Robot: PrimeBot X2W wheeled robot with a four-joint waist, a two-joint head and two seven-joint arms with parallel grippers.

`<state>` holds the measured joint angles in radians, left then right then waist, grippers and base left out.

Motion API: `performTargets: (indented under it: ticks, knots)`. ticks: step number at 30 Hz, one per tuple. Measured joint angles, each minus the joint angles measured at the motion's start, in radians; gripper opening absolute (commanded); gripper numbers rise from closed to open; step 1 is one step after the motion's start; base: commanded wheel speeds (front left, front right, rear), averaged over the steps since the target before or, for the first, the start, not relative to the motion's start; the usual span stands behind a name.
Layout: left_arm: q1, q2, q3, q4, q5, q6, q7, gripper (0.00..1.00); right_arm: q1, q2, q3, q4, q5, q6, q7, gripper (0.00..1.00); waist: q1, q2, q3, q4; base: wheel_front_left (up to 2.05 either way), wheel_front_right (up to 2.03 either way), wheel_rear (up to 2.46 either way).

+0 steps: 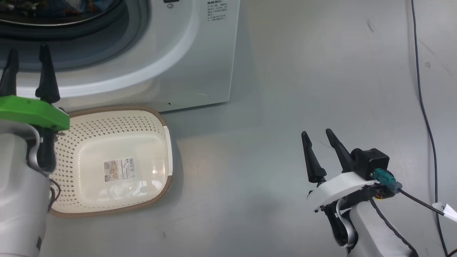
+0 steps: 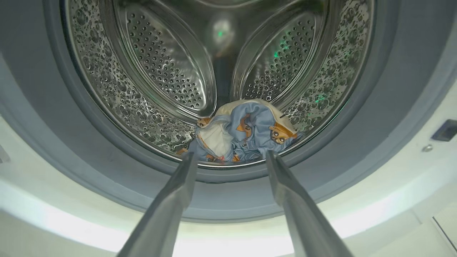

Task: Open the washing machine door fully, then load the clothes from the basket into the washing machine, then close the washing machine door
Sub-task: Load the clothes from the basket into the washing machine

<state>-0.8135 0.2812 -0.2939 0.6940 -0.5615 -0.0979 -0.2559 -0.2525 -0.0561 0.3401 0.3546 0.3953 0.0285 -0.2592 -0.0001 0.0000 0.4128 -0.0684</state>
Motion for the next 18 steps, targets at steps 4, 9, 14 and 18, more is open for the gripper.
performTargets:
  ticks: [4, 9, 14, 18]
  knots:
    - [0.089, -0.003, 0.034, -0.058, 0.018, 0.016, 0.0, 1.0, 0.028, 0.0, -0.015, 0.008, -0.001, 0.007, 0.0, 1.0, 0.0, 0.0, -0.052, 0.007, 0.0, 0.0, 0.0]
    - [0.215, -0.005, 0.074, -0.117, 0.047, 0.037, 0.0, 1.0, 0.06, 0.001, -0.029, 0.015, -0.01, 0.016, 0.0, 1.0, 0.0, 0.0, -0.119, 0.014, 0.0, 0.0, 0.0]
    - [0.336, -0.025, 0.12, -0.183, 0.059, 0.057, 0.0, 1.0, 0.09, 0.0, -0.041, 0.015, -0.022, 0.025, 0.0, 1.0, 0.0, 0.0, -0.185, 0.017, 0.0, 0.0, 0.0]
    - [0.435, -0.048, 0.143, -0.239, 0.079, 0.068, 0.0, 1.0, 0.103, -0.004, -0.057, 0.004, -0.032, 0.025, 0.0, 1.0, 0.0, 0.0, -0.236, 0.019, 0.0, 0.0, 0.0]
